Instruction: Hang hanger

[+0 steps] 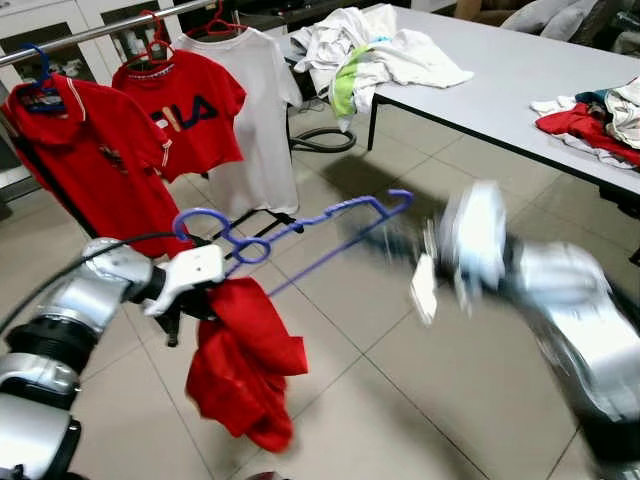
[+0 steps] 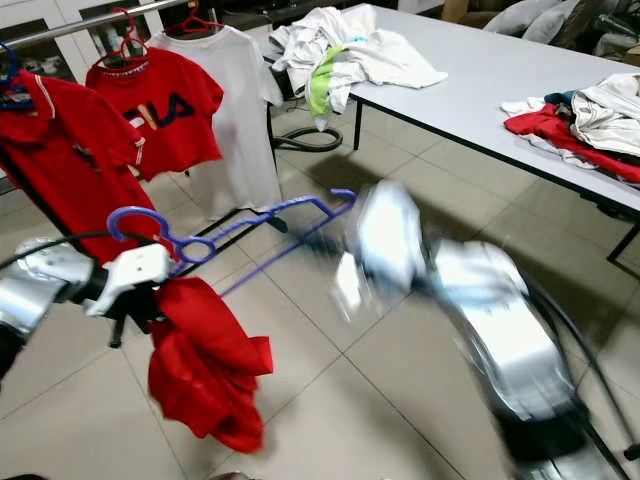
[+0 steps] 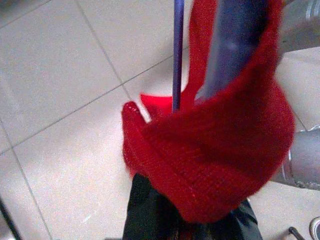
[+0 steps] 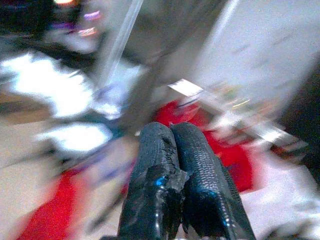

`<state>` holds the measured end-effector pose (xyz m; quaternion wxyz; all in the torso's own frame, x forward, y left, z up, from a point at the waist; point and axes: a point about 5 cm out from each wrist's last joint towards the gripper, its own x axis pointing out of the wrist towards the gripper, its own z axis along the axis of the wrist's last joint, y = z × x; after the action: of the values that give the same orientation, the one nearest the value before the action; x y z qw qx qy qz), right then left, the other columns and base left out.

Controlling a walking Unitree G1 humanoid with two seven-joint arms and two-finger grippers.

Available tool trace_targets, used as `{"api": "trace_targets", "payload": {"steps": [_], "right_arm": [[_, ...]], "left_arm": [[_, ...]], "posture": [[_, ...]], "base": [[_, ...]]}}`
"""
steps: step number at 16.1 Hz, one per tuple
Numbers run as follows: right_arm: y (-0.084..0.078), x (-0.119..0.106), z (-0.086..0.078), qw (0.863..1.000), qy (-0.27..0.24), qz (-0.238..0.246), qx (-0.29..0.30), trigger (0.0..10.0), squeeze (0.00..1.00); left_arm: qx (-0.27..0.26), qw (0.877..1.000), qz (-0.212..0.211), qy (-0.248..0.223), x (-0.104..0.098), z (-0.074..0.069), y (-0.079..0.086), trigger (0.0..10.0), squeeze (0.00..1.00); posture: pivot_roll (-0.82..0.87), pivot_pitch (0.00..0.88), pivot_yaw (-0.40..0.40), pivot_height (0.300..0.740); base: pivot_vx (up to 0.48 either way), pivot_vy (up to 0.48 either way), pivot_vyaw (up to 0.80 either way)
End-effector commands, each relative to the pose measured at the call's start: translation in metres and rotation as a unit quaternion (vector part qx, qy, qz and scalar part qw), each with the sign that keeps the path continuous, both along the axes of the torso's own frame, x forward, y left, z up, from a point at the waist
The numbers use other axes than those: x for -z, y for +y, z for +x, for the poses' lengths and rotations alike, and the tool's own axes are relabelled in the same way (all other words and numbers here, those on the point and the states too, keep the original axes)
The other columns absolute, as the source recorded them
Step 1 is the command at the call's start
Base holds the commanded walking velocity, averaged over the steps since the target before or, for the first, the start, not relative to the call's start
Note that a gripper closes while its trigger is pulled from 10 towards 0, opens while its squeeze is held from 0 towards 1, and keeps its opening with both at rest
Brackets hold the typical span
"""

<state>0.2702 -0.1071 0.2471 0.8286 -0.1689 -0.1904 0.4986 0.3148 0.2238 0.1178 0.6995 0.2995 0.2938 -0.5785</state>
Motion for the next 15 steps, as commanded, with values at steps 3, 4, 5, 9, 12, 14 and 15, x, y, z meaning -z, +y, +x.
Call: {"api": "trace_targets", "payload": {"steps": [3, 4, 5, 9, 12, 14, 15], "right_arm": [[0.010, -0.005, 0.018, 0.998, -0.027, 0.005, 0.048, 10.0, 0.00], [0.015, -0.005, 0.017, 0.999, -0.024, 0.005, 0.038, 10.0, 0.00], [0.020, 0.010, 0.019, 0.998, -0.009, -0.039, 0.045, 10.0, 0.00], [0.003, 0.080, 0.024, 0.979, 0.075, -0.150, 0.117, 10.0, 0.00], [-0.015, 0.094, 0.030, 0.969, 0.112, -0.140, 0.171, 10.0, 0.00], [-0.015, 0.088, 0.033, 0.971, 0.106, -0.127, 0.171, 10.0, 0.00], [-0.012, 0.087, 0.033, 0.973, 0.105, -0.116, 0.167, 10.0, 0.00]], "left_arm": [[0.023, 1.000, 0.009, -0.003, -0.001, -0.002, -0.006, 0.0, 0.00], [0.025, 1.000, 0.007, -0.007, 0.000, -0.002, -0.007, 0.0, 0.00], [0.027, 0.999, -0.006, -0.021, -0.003, -0.001, -0.009, 0.0, 0.00], [0.026, 0.994, -0.081, -0.062, -0.027, 0.004, -0.017, 0.0, 0.00], [0.022, 0.988, -0.123, -0.089, -0.041, 0.003, -0.015, 0.0, 0.00], [0.006, 0.978, -0.182, -0.103, -0.047, 0.003, -0.020, 0.0, 0.00], [0.001, 0.973, -0.207, -0.102, -0.049, 0.002, -0.024, 0.0, 0.00]], "posture": [[-0.05, 0.000, 0.079, 0.740], [-0.05, 0.000, 0.078, 0.740], [-0.05, 0.000, 0.074, 0.740], [-0.04, 0.000, 0.065, 0.740], [-0.04, 0.000, 0.066, 0.740], [-0.03, 0.000, 0.066, 0.740], [-0.03, 0.000, 0.067, 0.740]], "base": [[0.000, 0.000, 0.00], [0.000, 0.000, 0.00], [0.000, 0.000, 0.00], [0.000, 0.000, 0.00], [0.000, 0.000, 0.00], [0.000, 0.000, 0.00], [0.000, 0.000, 0.00]]}}
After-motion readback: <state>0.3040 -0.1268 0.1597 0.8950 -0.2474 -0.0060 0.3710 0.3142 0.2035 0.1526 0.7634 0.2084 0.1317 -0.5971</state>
